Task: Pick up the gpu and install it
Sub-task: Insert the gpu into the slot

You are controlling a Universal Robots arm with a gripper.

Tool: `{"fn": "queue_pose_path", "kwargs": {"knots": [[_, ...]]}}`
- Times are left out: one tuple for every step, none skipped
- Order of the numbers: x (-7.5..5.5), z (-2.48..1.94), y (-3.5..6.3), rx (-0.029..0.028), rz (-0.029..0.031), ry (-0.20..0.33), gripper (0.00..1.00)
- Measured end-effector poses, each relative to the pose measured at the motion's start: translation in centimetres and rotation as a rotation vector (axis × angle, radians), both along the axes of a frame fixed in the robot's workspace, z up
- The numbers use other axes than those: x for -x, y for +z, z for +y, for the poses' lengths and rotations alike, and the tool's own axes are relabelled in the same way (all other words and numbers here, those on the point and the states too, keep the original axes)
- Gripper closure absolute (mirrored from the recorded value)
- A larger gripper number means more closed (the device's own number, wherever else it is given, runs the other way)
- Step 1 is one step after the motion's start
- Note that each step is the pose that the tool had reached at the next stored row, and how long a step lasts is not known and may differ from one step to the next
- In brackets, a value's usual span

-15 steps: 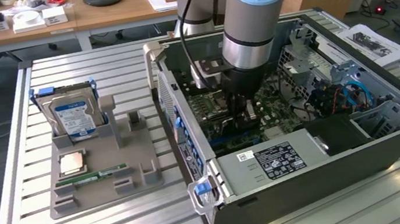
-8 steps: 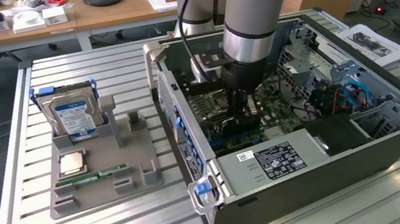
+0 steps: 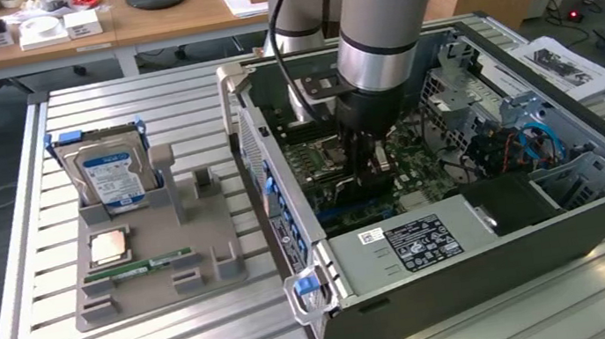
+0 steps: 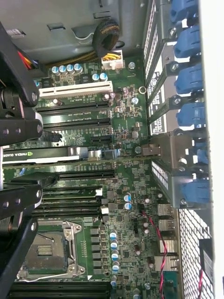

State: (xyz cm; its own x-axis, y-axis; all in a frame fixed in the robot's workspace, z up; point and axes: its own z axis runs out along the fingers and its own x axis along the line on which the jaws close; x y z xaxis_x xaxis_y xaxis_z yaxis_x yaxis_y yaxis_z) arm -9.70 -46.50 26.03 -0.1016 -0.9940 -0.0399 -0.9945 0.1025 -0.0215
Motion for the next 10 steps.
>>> {"fn": "queue_pose_path", "kwargs": {"knots": [[0.00,0.00,0.00,-0.0001,0.0000,0.000,0.60],[0.00,0.00,0.00,-0.0002,-0.0002,0.000,0.60],[0.00,0.00,0.04,0.0000,0.0001,0.000,0.60],[0.00,0.00,0.03,-0.0005,0.0000,0.000,0.60],[0.00,0.00,0.03,-0.0005,0.0000,0.000,0.60],[0.00,0.00,0.03,-0.0005,0.0001,0.000,0.60],[0.00,0.00,0.03,-0.0005,0.0000,0.000,0.60],[0.00,0.00,0.03,-0.0004,0.0000,0.000,0.60],[0.00,0.00,0.03,-0.0004,0.0001,0.000,0.60],[0.00,0.00,0.03,-0.0005,0.0001,0.000,0.60]]}}
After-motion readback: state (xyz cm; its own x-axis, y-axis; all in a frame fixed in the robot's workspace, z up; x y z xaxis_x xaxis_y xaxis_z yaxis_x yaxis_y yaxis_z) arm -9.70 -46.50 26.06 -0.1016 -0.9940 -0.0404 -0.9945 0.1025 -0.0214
